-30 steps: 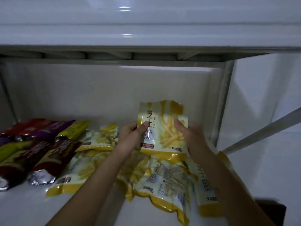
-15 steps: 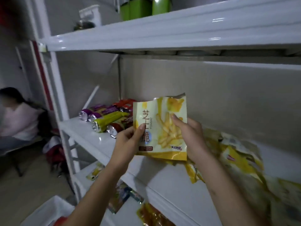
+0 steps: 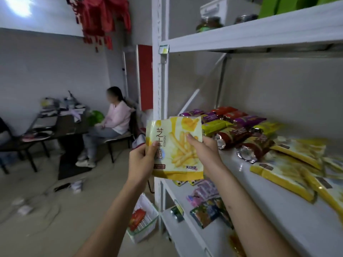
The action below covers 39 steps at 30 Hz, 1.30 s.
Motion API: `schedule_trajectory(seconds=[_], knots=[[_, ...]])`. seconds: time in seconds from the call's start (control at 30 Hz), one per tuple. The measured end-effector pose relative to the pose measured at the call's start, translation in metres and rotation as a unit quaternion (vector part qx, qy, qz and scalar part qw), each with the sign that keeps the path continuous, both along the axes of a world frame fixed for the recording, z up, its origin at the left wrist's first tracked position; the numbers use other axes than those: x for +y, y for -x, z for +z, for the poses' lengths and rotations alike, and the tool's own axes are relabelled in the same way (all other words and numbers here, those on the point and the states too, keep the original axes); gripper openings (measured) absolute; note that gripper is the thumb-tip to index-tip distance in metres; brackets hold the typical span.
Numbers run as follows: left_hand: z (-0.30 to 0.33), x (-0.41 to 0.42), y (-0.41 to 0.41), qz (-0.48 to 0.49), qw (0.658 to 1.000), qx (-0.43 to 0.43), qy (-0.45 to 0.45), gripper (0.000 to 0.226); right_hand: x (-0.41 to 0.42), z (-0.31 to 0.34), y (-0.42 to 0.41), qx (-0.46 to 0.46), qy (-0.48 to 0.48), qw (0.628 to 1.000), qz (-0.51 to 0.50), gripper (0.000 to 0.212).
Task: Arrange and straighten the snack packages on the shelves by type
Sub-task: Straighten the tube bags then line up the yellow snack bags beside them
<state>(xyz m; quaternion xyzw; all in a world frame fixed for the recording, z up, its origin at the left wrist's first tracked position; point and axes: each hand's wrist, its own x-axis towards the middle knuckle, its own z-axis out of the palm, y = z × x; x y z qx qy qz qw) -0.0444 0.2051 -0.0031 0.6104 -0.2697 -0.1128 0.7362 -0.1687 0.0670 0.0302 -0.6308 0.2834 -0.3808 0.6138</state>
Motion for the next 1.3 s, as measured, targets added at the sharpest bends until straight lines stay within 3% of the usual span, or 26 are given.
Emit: schedule_trajectory(seconds=[0.1,0.23,0.37,0.53,0.63,0.83,1.03,1.17,1.3], knots=[[-0.007,0.014,-0.036,0.018,1.0,0.009,-0.013,0.045,0.008,-0.008,-0.04,0.007,-0.016,1.0,0.026,0.023],[-0.016,0.02,-0.063,0.036,0.998,0.026,-0.035,0.052,0.011,-0.02,-0.077,0.006,-0.039,0.998,0.05,0.031],[-0.022,0.018,-0.079,0.051,0.997,0.033,-0.049,0.038,0.003,-0.03,-0.099,0.001,-0.058,0.995,0.077,0.015],[-0.027,0.023,-0.1,0.085,0.994,0.053,-0.043,0.048,-0.01,-0.037,-0.134,0.025,-0.042,0.991,0.123,0.018],[-0.029,0.027,-0.12,0.109,0.99,0.06,-0.059,0.038,-0.009,-0.041,-0.16,0.027,-0.054,0.987,0.148,0.017],[-0.035,0.035,-0.17,0.132,0.987,0.065,-0.058,0.054,-0.003,-0.048,-0.215,0.031,-0.056,0.984,0.167,0.017],[-0.048,0.03,-0.214,0.134,0.985,0.079,-0.076,0.049,-0.009,-0.059,-0.259,0.042,-0.049,0.982,0.179,0.013],[-0.057,0.015,-0.241,0.13,0.984,0.093,-0.076,0.061,-0.025,-0.069,-0.286,0.049,-0.051,0.982,0.177,0.011],[-0.063,-0.001,-0.265,0.135,0.982,0.104,-0.082,0.053,-0.042,-0.079,-0.316,0.059,-0.061,0.979,0.184,0.012]])
